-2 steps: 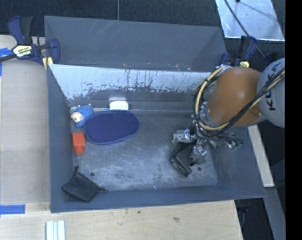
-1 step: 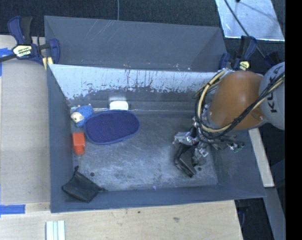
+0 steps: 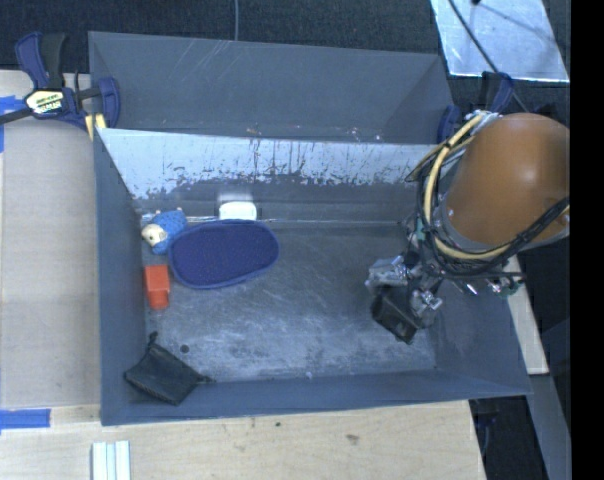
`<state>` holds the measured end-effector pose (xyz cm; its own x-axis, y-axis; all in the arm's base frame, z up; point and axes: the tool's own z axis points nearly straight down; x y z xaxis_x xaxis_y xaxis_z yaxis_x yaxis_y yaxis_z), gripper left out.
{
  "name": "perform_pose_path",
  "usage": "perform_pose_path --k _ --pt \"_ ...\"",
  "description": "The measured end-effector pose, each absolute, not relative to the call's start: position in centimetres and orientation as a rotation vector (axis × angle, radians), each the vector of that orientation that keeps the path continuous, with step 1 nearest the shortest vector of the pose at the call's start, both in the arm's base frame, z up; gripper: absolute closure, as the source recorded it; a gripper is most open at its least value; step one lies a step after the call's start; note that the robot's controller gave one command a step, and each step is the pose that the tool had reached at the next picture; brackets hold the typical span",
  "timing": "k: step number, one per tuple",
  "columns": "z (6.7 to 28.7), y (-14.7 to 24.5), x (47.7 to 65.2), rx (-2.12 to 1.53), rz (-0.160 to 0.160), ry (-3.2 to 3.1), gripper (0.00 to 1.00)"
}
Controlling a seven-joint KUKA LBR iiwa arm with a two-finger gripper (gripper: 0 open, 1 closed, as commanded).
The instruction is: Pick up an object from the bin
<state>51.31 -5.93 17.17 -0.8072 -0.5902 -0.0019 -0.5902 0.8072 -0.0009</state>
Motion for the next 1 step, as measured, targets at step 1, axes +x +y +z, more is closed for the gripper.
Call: perform_pose_path --k 1 --pt "24.61 -10.49 50.53 -0.948 -0.006 2.992 1.0"
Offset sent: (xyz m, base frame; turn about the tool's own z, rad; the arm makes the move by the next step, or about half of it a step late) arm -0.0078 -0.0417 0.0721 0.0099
